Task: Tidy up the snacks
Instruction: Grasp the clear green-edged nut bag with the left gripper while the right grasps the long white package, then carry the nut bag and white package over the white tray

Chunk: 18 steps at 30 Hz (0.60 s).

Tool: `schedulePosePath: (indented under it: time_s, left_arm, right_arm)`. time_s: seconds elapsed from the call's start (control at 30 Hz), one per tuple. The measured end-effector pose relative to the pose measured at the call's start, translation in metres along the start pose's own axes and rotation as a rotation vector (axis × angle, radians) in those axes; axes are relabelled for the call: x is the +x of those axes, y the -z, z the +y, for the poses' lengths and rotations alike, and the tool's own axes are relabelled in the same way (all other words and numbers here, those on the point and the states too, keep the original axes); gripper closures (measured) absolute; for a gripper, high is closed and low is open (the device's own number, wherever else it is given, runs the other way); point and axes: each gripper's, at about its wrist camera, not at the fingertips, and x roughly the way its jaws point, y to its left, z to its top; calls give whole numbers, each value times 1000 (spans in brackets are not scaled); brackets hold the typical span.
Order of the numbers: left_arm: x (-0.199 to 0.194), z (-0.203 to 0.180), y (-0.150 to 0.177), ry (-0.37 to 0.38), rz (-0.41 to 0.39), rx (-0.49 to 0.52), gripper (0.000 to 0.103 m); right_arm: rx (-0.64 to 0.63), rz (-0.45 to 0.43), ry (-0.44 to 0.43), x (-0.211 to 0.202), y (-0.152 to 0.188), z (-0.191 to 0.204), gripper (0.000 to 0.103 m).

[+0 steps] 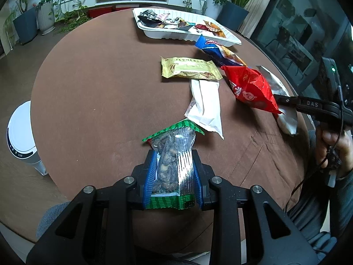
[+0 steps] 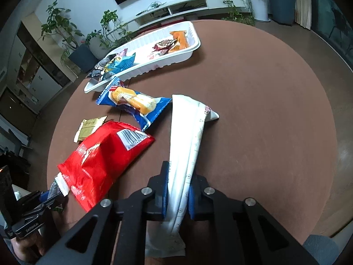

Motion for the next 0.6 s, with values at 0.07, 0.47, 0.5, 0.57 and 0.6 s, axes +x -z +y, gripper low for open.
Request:
schedulePosePath:
  time_s: [0.07, 0.47, 0.5, 0.57, 0.6]
  left_arm:
    - [0, 1, 1, 4, -3, -6, 75]
    - [-15, 0, 0, 54, -37, -31, 75]
    - [-17, 0, -1, 55, -41, -32, 75]
    - [-20, 0, -2, 56, -47, -34, 75]
    - [-21, 0, -2, 56, -49, -35, 75]
  right_arm:
    - [18, -14, -11, -6, 1, -3, 89]
    - [95, -91, -71, -41, -3, -23, 89]
    - [96, -91, -73, -41, -3, -24, 89]
    - [102, -90, -83, -41, -3, -25, 89]
    - [105, -90, -90, -41, -3, -25, 89]
